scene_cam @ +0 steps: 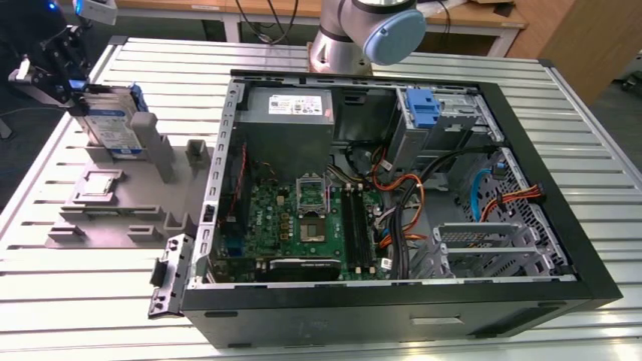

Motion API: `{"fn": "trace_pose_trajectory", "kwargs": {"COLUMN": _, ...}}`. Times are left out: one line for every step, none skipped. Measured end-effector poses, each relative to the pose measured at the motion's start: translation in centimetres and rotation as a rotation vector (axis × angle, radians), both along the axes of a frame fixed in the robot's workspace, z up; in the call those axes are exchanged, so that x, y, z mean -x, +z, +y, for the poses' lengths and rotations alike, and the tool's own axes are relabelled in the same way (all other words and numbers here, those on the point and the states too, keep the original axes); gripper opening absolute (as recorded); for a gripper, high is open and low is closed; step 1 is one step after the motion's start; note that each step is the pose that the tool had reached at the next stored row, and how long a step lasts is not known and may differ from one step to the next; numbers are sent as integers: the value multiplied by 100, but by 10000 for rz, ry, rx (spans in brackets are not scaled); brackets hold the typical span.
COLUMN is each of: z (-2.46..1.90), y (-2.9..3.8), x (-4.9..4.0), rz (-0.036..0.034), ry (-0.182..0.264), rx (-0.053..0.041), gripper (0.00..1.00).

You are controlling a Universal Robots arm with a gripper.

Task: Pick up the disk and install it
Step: 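Pick up the disk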

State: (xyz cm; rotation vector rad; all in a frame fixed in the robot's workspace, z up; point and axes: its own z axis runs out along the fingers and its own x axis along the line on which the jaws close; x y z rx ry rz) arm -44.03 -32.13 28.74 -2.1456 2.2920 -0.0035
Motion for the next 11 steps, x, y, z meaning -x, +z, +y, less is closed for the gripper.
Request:
{"fn": "trace_pose_trajectory", "kwargs": {"z": 0, "y": 0, "x": 0, "rz": 0, "ry": 1, "rx": 1, "gripper": 41}}
{"fn": "trace_pose_trajectory", "kwargs": {"z": 0, "y": 0, "x": 0, "rz": 0, "ry": 0, "rx": 2, "gripper": 41}}
{"fn": "trace_pose_trajectory", "kwargs": {"z": 0, "y": 0, "x": 0, "rz": 0, "ry": 0, "rx": 1, "gripper": 37}}
{"fn": "trace_pose_trajectory", "kwargs": {"z": 0, "y": 0, "x": 0, "rz": 0, "ry": 0, "rx": 2, "gripper": 37}}
{"fn": "trace_pose_trajectory", "kwargs": {"z": 0, "y": 0, "x": 0, "rz": 0, "ry": 0, "rx": 2, "gripper": 37}}
{"fn": "trace_pose_trajectory", "kwargs": {"z": 0, "y": 0, "x": 0, "rz": 0, "ry": -1, "rx": 2, "gripper": 37}}
{"fn": "trace_pose_trajectory", "kwargs": {"z": 0, "y": 0, "x": 0, "rz": 0, "ry": -1, "rx": 2, "gripper": 37}}
{"fn": "trace_pose_trajectory", "kwargs": {"z": 0, "y": 0, "x": 0, "rz": 0, "ry": 0, "rx": 1, "gripper": 37}}
{"fn": "trace_pose_trajectory", "kwargs": {"z": 0, "y": 0, "x": 0, "rz": 0, "ry": -1, "rx": 2, "gripper": 37}}
{"fn": "trace_pose_trajectory", "kwargs": {"z": 0, "y": 0, "x": 0, "rz": 0, "ry": 0, "rx": 2, "gripper": 37}}
{"fn": "trace_pose_trajectory", "kwargs": {"z": 0, "y": 0, "x": 0, "rz": 0, "ry": -1, "rx": 2, "gripper": 37}}
